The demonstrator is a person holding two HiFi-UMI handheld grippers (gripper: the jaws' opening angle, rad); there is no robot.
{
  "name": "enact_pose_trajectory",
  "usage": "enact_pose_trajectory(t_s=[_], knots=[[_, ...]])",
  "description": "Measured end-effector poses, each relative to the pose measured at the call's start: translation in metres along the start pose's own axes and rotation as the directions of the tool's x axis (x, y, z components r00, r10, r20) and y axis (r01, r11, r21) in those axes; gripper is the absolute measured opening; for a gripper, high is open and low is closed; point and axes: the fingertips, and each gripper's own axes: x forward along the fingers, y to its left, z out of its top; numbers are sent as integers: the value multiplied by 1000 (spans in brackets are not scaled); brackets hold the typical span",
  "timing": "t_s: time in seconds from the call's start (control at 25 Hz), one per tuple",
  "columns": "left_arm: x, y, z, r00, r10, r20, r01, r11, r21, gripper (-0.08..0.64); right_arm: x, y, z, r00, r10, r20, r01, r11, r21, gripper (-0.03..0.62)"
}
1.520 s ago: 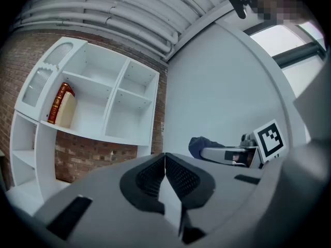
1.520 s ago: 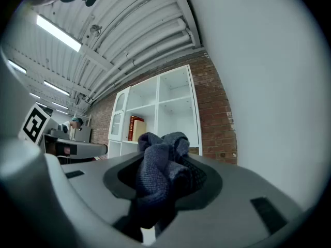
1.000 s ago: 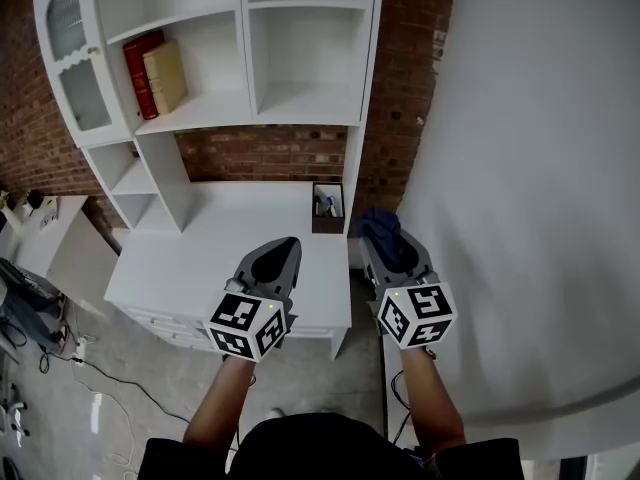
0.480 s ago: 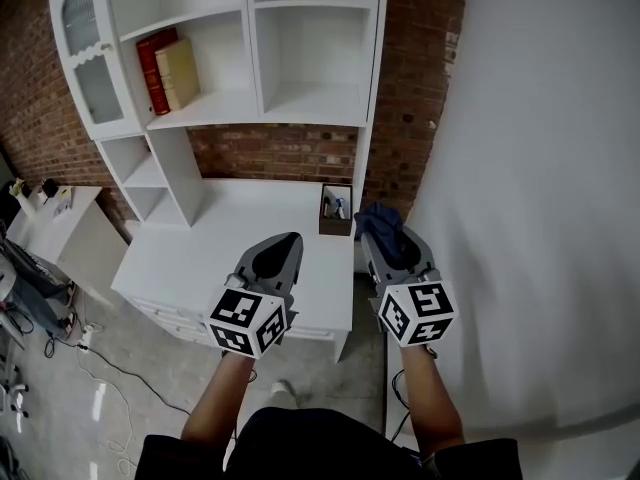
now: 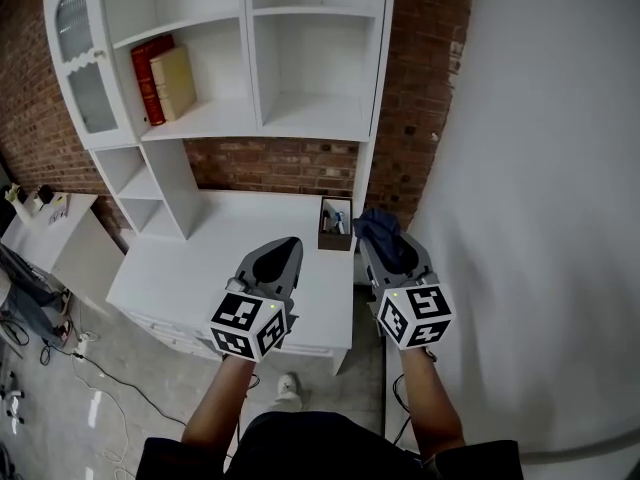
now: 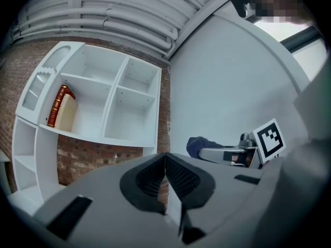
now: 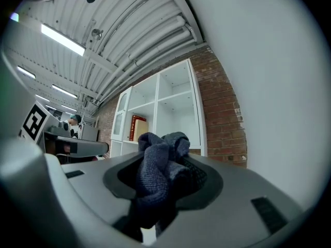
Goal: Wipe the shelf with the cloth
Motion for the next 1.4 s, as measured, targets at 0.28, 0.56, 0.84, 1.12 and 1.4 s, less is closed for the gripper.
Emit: enact_pose_trajectory(t_s=[0.28,0.56,0.84,1.12,1.4], knots=[[32,30,-1,1000,-24,-7,24,1000,-11,17,42,-6,-2,1000,-2,-6,2,1000,-12,178],[61,69,3,999,-44,-8,44,999,-16,17,91,-11,-1,1000,-19,-13,19,1000,-12,178],[89,113,15,997,-80,1,80,997,-23,17,142,-11,10,999,-49,-14,48,998,-31,178],[117,156,20,993,-121,7,121,992,-33,17,188,-17,11,995,-98,-24,97,994,-46,178],[142,184,21,983,-182,11,183,982,-46,17,226,-26,13,986,-163,-37,160,985,-68,178]])
